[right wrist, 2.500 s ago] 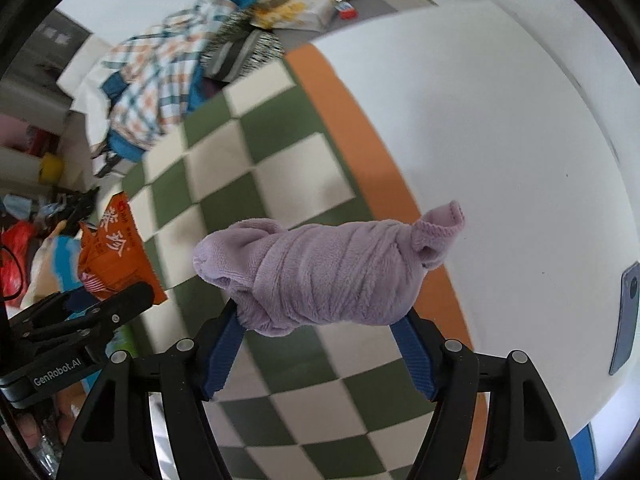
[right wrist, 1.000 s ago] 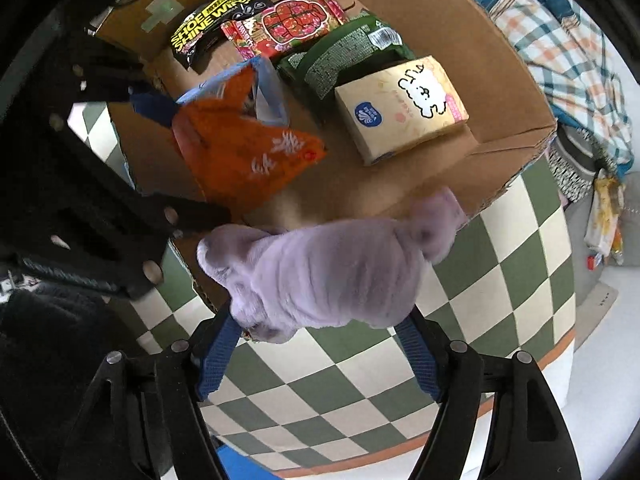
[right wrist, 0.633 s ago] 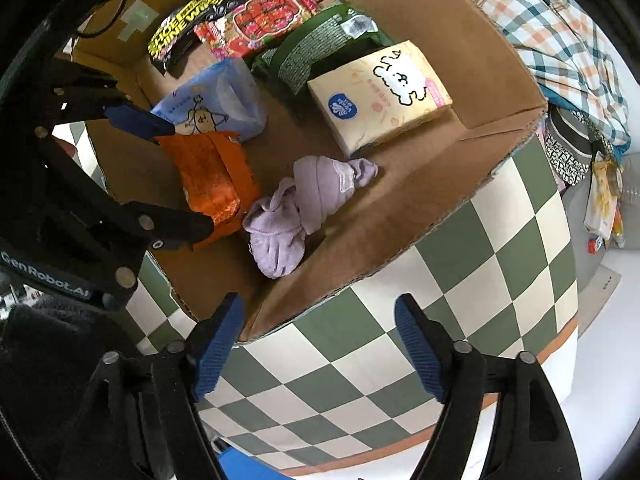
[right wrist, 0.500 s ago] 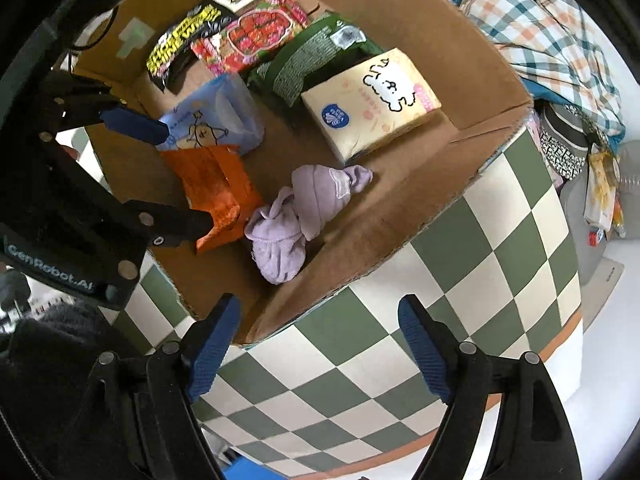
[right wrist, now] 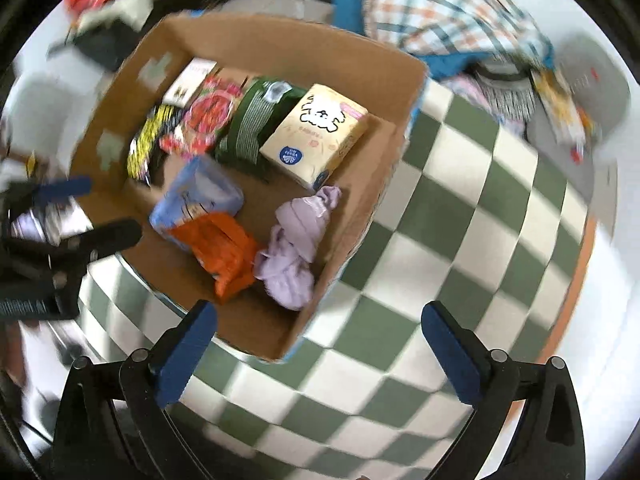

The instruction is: Organize soft objects

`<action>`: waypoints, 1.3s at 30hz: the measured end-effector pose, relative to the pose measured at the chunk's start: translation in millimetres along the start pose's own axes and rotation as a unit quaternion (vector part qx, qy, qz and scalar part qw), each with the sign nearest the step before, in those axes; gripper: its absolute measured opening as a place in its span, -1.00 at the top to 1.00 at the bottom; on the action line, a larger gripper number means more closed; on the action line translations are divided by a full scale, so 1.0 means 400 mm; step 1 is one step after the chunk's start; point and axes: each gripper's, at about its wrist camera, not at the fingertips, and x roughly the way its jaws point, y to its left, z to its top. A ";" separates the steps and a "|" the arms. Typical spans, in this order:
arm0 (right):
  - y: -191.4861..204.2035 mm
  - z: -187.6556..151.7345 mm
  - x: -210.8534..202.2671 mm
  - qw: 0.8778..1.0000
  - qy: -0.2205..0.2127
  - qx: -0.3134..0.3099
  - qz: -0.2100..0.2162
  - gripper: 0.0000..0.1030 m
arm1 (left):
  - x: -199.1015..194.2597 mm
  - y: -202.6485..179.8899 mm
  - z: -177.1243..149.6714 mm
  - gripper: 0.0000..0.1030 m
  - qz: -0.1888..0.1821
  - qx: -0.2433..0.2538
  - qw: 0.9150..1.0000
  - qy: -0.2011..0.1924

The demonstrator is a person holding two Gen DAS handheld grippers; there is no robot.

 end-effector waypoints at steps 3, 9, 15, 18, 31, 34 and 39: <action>0.001 -0.024 -0.009 0.998 -0.021 0.053 0.012 -1.00 | -0.024 -0.006 -0.019 -0.90 0.033 0.006 0.999 -0.024; 0.026 -0.073 -0.052 0.992 -0.071 0.104 -0.031 -1.00 | -0.058 0.004 -0.037 -0.90 0.065 -0.004 0.996 -0.055; 0.036 -0.107 -0.112 0.981 -0.113 0.141 -0.066 -1.00 | -0.085 0.010 -0.049 -0.90 0.069 -0.016 0.995 -0.073; 0.037 -0.117 -0.134 0.978 -0.122 0.155 -0.070 -1.00 | -0.107 0.009 -0.055 -0.90 0.067 -0.018 0.994 -0.081; 0.078 -0.247 -0.352 0.965 -0.182 0.183 -0.046 -1.00 | -0.375 -0.036 -0.154 -0.90 0.056 0.008 0.987 -0.150; 0.101 -0.298 -0.446 0.958 -0.212 0.184 -0.052 -1.00 | -0.445 -0.043 -0.185 -0.90 0.051 0.012 0.985 -0.166; 0.147 -0.377 -0.572 0.949 -0.248 0.178 -0.071 -1.00 | -0.534 -0.069 -0.238 -0.90 0.053 0.029 0.981 -0.184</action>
